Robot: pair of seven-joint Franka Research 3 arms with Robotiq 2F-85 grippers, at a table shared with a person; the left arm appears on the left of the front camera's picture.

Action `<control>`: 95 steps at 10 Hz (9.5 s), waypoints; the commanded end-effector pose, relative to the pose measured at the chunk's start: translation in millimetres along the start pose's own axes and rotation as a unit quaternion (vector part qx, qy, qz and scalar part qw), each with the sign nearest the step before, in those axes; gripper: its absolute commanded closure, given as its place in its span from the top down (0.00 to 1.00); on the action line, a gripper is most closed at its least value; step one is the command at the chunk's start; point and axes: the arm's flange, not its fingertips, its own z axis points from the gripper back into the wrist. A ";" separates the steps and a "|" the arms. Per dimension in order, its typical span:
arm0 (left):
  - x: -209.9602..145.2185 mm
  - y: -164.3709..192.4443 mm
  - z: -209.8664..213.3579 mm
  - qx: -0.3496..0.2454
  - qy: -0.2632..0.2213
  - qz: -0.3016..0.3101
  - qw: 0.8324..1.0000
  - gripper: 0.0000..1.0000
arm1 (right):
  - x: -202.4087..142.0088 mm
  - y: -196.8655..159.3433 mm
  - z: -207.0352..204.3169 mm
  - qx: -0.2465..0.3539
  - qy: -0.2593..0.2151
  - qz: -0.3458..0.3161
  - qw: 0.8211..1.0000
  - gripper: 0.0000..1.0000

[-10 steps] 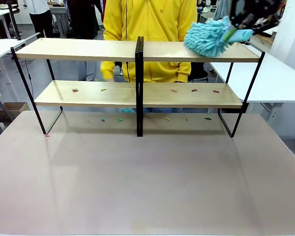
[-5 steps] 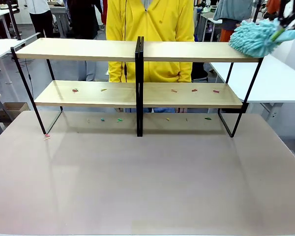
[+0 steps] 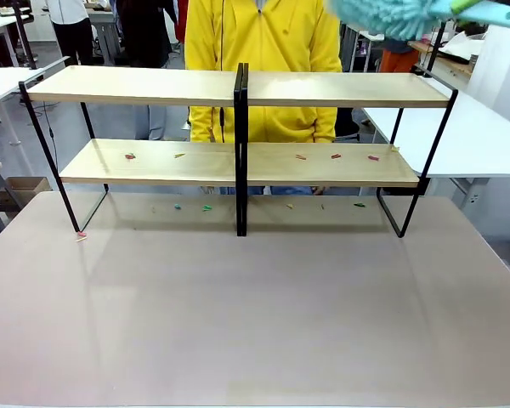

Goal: Clean the shelves.
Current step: Clean a randomly selected level of the Shelf with the Duster, then clean another randomly selected level of the Shelf with the Duster.

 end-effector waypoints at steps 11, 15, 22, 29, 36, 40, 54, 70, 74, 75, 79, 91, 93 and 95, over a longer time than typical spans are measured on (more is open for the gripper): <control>-0.3 0.4 0.7 -0.006 -0.003 -0.004 1.000 1.00 | -123.8 -35.9 165.5 0.092 0.183 0.361 0.910 0.12; -0.3 0.4 0.7 -0.006 -0.003 -0.004 1.000 1.00 | -123.5 -20.6 165.5 0.119 0.210 0.331 0.912 0.12; -0.3 0.4 0.7 -0.006 -0.003 -0.004 1.000 1.00 | -123.5 -20.6 165.5 0.119 0.210 0.331 0.912 0.12; -0.3 0.4 0.7 -0.006 -0.003 -0.004 1.000 1.00 | -121.4 3.9 114.1 0.053 0.321 0.387 0.863 0.12; -0.3 0.4 0.7 -0.006 -0.003 -0.004 1.000 1.00 | -121.7 30.6 -83.8 -0.091 0.490 0.305 0.812 0.12; -0.3 0.4 0.7 -0.006 -0.003 -0.004 1.000 1.00 | -92.3 68.3 -260.3 -0.136 0.497 0.322 0.794 0.12; -0.3 0.4 0.7 -0.006 -0.003 -0.004 1.000 1.00 | -32.1 101.7 -405.0 -0.245 0.148 0.206 0.936 0.12; -0.3 0.4 0.7 -0.006 -0.003 -0.004 1.000 1.00 | -124.1 126.3 -305.1 -0.045 0.294 0.381 0.876 0.12; -0.3 0.4 0.7 -0.006 -0.003 -0.004 1.000 1.00 | -130.6 126.2 -289.6 -0.004 0.321 0.429 0.844 0.12; -0.3 0.4 0.7 -0.006 -0.003 -0.004 1.000 1.00 | -127.6 125.8 -291.3 -0.002 0.323 0.427 0.845 0.12; -0.3 0.4 0.7 -0.006 -0.003 -0.004 1.000 1.00 | -86.4 114.2 -329.7 -0.071 0.258 0.361 0.893 0.12; -0.3 0.4 0.7 -0.006 -0.003 -0.004 1.000 1.00 | 13.1 54.0 -421.1 -0.241 0.060 0.116 0.962 0.00; -0.3 0.4 0.7 -0.006 -0.003 -0.004 1.000 1.00 | 14.5 50.3 -427.5 -0.262 0.072 0.094 0.958 0.00; -0.3 0.4 0.7 -0.006 -0.003 -0.004 1.000 1.00 | 12.2 53.2 -433.9 -0.244 0.091 0.097 0.961 0.00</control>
